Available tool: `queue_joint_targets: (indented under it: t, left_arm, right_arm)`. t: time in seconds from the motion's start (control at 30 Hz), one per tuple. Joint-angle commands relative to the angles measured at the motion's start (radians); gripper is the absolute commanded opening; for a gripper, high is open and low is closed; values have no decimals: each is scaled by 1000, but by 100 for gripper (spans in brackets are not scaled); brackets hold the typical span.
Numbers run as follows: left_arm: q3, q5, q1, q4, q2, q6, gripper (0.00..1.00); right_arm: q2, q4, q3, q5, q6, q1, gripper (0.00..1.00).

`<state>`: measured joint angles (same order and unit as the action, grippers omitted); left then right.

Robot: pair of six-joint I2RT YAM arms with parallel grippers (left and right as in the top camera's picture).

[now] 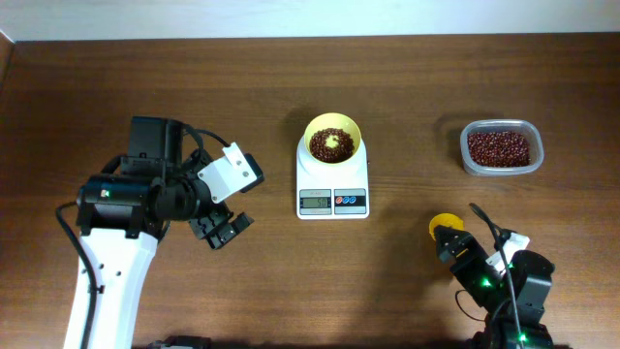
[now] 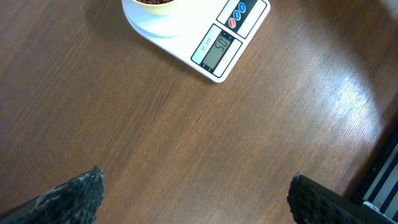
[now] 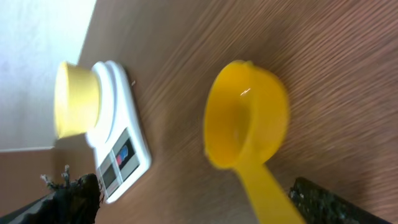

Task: Scoop item into bowl and weigh 50g on scale
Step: 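Lower the scoop to the table near the right arm base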

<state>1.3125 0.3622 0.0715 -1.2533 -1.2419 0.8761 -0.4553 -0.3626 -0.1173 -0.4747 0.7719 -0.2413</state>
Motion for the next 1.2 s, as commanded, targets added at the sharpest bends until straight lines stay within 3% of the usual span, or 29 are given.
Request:
queue_joint_targets:
  t: [0.0,0.07,0.13,0.23,0.33,0.43,0.63,0.7,0.8,0.9,1.0,1.17]
  left_arm:
    - [-3,4,-5,-1,-2,19,99]
    - [-3,4,-5,-1,-2,19,99]
    - [-3,3,-5,-1,-2,19,99]
    - [-3,3,-5,-1,-2,19,99]
    - [-3,3,-5,-1,-2,19,99]
    - [-3,4,-4,-1,-2,19,99]
    - [-3,3,-5,-1,-2,19,99]
    - [-3,4,-5,-1,-2,19,99]
    - [-3,4,-5,-2,-2,19,99]
    - [-3,4,-4,-1,-2,19,99]
    - [-3,3,-5,-1,-2,19,99]
    - [-3,4,-5,-1,-2,19,99]
  right_arm:
    - [1,1,7,245,-89,5,99]
    - [1,2,7,431,-89,5,99]
    - [1,36,6,483,-88,5,99]
    - [1,180,3,350,-118,5,99]
    - [1,371,3,135,-327,5,99]
    - [1,358,3,199,-444,5,99]
    - [1,310,3,409,-447,5,99]
    - [1,495,3,283,-446,5,99]
    - [1,826,3,-55,-443,5,99]
    - [1,782,3,-169,-418,5,99]
    - [1,774,3,-219,-295,5,99]
    - [1,694,3,-249,-295,5,99]
